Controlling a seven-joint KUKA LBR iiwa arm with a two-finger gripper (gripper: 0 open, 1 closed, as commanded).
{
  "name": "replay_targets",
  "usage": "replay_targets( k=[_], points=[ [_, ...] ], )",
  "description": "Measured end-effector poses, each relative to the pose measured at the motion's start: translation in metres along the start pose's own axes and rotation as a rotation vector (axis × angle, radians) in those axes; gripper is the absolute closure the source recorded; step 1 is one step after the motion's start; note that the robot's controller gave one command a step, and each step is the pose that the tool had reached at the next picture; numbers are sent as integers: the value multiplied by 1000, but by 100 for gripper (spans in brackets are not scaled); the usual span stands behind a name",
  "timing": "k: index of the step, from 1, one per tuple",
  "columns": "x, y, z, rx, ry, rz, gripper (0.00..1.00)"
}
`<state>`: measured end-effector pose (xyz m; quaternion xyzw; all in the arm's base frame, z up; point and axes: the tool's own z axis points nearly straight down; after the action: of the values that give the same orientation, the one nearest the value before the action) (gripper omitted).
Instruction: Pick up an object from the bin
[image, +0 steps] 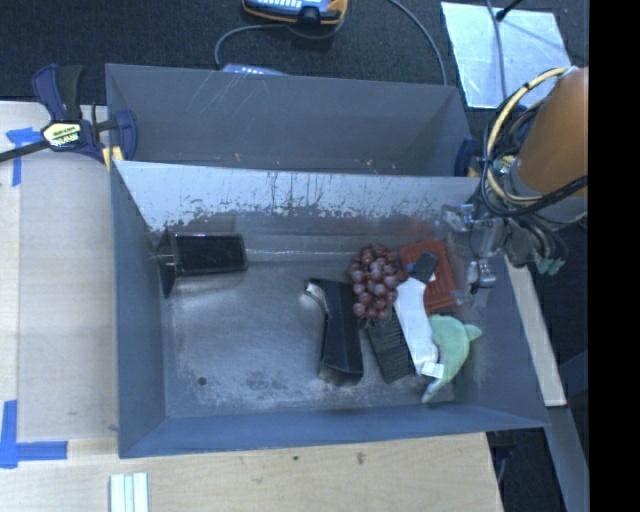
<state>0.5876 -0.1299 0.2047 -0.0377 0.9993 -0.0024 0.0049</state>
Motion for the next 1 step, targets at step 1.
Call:
replay_targets(
  k=[1],
  points=[
    [5,21,46,-4,3,-248,0]
  ],
)
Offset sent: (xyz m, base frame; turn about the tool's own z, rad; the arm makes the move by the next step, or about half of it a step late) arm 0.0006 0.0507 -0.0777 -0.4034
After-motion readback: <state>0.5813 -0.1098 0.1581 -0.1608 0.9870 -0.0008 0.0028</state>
